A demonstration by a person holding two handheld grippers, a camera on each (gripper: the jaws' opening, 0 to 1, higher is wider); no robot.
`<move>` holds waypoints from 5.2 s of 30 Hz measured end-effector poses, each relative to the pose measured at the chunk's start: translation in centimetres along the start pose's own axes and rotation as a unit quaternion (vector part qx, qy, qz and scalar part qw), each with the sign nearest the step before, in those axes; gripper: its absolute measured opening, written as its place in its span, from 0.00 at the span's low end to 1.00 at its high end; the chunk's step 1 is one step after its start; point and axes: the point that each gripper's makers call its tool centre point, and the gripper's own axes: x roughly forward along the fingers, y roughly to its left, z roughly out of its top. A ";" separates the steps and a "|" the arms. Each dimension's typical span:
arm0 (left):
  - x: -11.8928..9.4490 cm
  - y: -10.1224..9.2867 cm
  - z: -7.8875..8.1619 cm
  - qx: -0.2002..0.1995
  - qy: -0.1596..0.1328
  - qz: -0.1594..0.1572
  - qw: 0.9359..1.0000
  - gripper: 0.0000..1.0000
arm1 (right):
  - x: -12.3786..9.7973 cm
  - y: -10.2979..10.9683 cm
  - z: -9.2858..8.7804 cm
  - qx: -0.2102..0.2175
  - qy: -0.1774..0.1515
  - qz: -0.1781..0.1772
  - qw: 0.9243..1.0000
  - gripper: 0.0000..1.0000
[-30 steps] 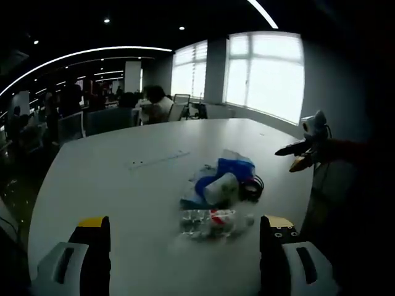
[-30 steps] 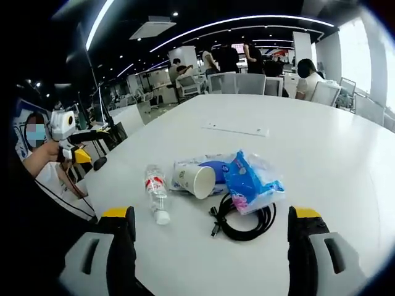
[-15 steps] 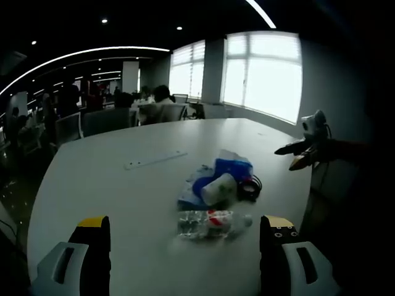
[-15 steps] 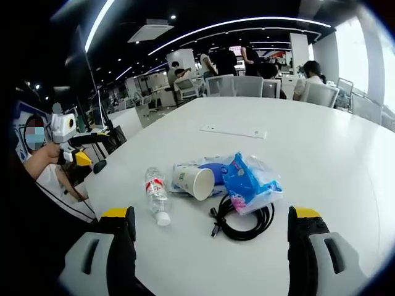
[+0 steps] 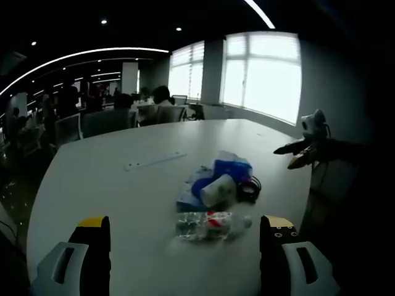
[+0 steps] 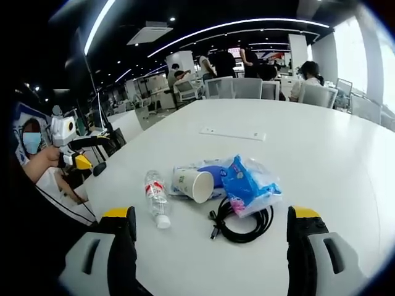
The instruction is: Arrange the tabletop items into an orderly group along one side of the table until the central work area is clear of visible clutter.
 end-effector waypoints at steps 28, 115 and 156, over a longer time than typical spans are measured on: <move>-0.4 -0.5 -0.8 -0.001 0.003 -0.001 1.000 0.99 | 3.4 4.9 -2.5 -0.048 0.041 0.061 0.996 0.82; -1.1 0.5 -1.2 0.018 -0.008 -0.012 1.000 0.99 | 14.1 12.1 -11.1 -0.166 0.141 0.126 0.968 0.32; -1.4 0.1 -1.8 0.047 0.010 -0.041 0.998 0.97 | 14.2 11.2 -9.4 -0.199 0.116 0.109 0.967 0.18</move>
